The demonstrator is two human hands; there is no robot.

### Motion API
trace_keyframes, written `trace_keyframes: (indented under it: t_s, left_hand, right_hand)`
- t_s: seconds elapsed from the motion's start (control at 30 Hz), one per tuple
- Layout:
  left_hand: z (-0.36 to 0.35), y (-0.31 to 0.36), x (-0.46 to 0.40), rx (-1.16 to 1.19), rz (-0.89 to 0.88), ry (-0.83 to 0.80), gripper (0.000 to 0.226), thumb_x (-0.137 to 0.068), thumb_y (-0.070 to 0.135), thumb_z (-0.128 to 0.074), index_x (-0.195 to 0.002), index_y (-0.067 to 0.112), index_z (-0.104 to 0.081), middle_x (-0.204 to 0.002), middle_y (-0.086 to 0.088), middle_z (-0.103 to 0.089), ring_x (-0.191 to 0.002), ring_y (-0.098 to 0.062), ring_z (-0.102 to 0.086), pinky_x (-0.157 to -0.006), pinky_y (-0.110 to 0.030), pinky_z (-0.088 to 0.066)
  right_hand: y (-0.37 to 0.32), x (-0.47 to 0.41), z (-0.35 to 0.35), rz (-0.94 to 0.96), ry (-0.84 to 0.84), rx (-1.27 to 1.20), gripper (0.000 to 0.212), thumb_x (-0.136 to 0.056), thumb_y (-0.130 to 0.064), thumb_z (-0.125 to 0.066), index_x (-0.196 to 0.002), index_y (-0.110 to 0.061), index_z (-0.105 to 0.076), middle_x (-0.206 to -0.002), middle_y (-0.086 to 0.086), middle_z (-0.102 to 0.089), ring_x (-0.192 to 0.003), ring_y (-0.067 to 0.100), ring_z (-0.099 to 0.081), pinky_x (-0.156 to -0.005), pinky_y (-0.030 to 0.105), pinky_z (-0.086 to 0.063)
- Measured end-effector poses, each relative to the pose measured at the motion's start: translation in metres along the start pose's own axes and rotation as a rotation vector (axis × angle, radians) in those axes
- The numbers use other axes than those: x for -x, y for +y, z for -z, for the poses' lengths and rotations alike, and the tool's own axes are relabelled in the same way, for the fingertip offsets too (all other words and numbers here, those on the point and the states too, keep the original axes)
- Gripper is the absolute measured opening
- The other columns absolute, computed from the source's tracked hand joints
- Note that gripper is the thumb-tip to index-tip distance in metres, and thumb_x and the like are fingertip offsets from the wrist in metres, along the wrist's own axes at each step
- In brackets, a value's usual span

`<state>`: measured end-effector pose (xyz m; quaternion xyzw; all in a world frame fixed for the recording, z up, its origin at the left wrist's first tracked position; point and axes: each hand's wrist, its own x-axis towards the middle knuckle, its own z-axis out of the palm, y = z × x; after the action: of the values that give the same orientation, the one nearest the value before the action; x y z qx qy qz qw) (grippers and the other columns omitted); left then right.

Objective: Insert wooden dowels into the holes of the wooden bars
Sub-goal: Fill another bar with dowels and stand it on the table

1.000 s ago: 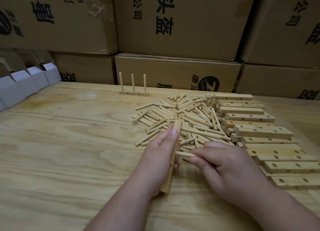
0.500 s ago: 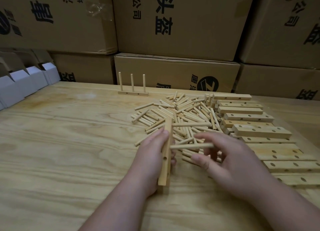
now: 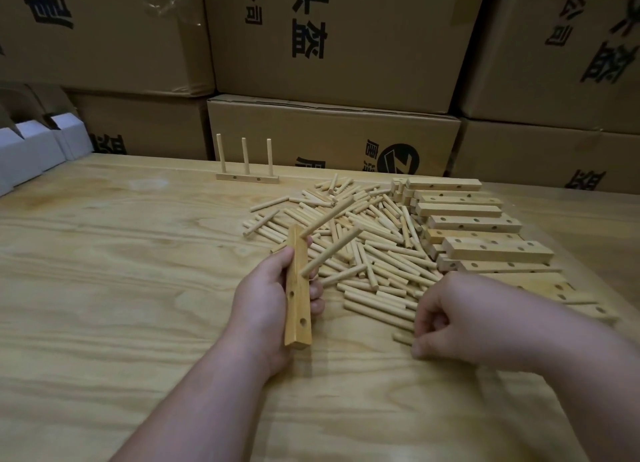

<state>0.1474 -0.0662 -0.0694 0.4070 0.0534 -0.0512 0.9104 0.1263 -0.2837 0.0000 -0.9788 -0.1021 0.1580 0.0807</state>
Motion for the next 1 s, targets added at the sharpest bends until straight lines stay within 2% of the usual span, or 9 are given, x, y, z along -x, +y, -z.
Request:
trace_keyframes:
  t_s: [0.1, 0.17, 0.33, 0.47, 0.57, 0.8, 0.87, 0.93, 1.0]
  left_hand:
    - [0.001, -0.001, 0.000, -0.030, -0.009, 0.015, 0.035, -0.103, 0.028, -0.042, -0.117, 0.011, -0.070, -0.071, -0.005, -0.048, -0.051, -0.016, -0.044, -0.041, -0.025, -0.038]
    - [0.001, -0.002, 0.000, -0.048, -0.016, 0.029, 0.036, -0.103, 0.028, -0.043, -0.118, 0.011, -0.071, -0.071, -0.007, -0.048, -0.051, -0.016, -0.045, -0.041, -0.026, -0.038]
    - [-0.002, -0.002, 0.002, -0.039, -0.033, 0.060, 0.032, -0.104, 0.028, -0.044, -0.121, 0.008, -0.063, -0.069, -0.007, -0.049, -0.048, -0.017, -0.046, -0.039, -0.026, -0.038]
    - [-0.003, -0.002, 0.002, -0.037, -0.047, 0.052, 0.019, -0.104, 0.033, -0.046, -0.112, 0.017, -0.053, -0.068, -0.006, -0.049, -0.048, -0.016, -0.043, -0.040, -0.023, -0.034]
    - [-0.001, -0.002, 0.002, -0.067, -0.065, 0.061, 0.019, -0.104, 0.035, -0.046, -0.109, 0.019, -0.054, -0.067, -0.004, -0.050, -0.047, -0.015, -0.043, -0.040, -0.023, -0.033]
    - [0.001, -0.002, 0.001, -0.062, -0.080, 0.073, 0.020, -0.104, 0.037, -0.046, -0.106, 0.020, -0.055, -0.068, -0.004, -0.050, -0.046, -0.015, -0.043, -0.042, -0.023, -0.033]
    - [0.002, -0.002, 0.000, -0.040, -0.066, 0.090, 0.021, -0.103, 0.038, -0.047, -0.109, 0.021, -0.058, -0.069, -0.004, -0.050, -0.048, -0.015, -0.043, -0.042, -0.024, -0.033]
    - [0.003, -0.001, -0.001, 0.000, -0.055, 0.100, 0.022, -0.103, 0.039, -0.048, -0.117, 0.023, -0.056, -0.069, -0.004, -0.050, -0.049, -0.014, -0.042, -0.040, -0.024, -0.033]
    - [0.004, -0.001, -0.002, 0.034, -0.048, 0.097, 0.022, -0.103, 0.038, -0.048, -0.120, 0.026, -0.054, -0.069, -0.004, -0.049, -0.049, -0.015, -0.042, -0.038, -0.024, -0.033]
  right_hand:
    - [-0.005, 0.001, -0.003, -0.004, -0.016, 0.051, 0.014, -0.080, -0.052, -0.077, -0.081, -0.038, -0.073, -0.071, -0.017, -0.065, -0.065, 0.002, -0.059, -0.049, 0.015, -0.039]
    - [-0.003, 0.002, -0.003, 0.051, 0.011, 0.034, 0.013, -0.083, -0.049, -0.073, -0.080, -0.037, -0.072, -0.066, -0.022, -0.064, -0.058, 0.000, -0.057, -0.046, 0.016, -0.039]
    - [-0.010, 0.006, 0.004, 0.247, 0.231, -0.503, 0.006, -0.081, -0.032, -0.072, -0.083, -0.037, -0.069, -0.071, -0.007, -0.071, -0.058, 0.003, -0.061, -0.054, 0.023, -0.052]
    - [-0.022, 0.007, 0.002, 0.285, 0.177, -0.809, 0.025, -0.085, -0.008, -0.074, -0.079, -0.033, -0.072, -0.080, -0.001, -0.078, -0.073, 0.008, -0.073, -0.063, 0.021, -0.058]
    - [-0.029, 0.006, -0.008, 0.293, 0.177, -0.895, 0.021, -0.085, -0.002, -0.073, -0.079, -0.021, -0.072, -0.080, 0.000, -0.078, -0.069, 0.009, -0.072, -0.060, 0.021, -0.057]
    - [-0.036, 0.004, -0.018, 0.345, 0.183, -0.870, 0.016, -0.084, -0.006, -0.076, -0.080, -0.021, -0.072, -0.083, -0.005, -0.079, -0.066, 0.004, -0.070, -0.057, 0.016, -0.050]
    - [-0.035, 0.006, -0.017, 0.367, 0.167, -0.846, 0.020, -0.082, -0.011, -0.080, -0.082, -0.029, -0.074, -0.083, -0.003, -0.079, -0.069, 0.013, -0.072, -0.058, 0.020, -0.052]
    - [-0.035, 0.007, -0.016, 0.371, 0.167, -0.830, 0.011, -0.078, -0.021, -0.083, -0.081, -0.027, -0.075, -0.083, 0.002, -0.079, -0.076, 0.025, -0.072, -0.063, 0.029, -0.055]
    - [-0.034, 0.007, -0.016, 0.359, 0.150, -0.787, 0.012, -0.075, -0.029, -0.086, -0.082, -0.026, -0.077, -0.082, 0.003, -0.077, -0.068, 0.022, -0.068, -0.060, 0.029, -0.053]
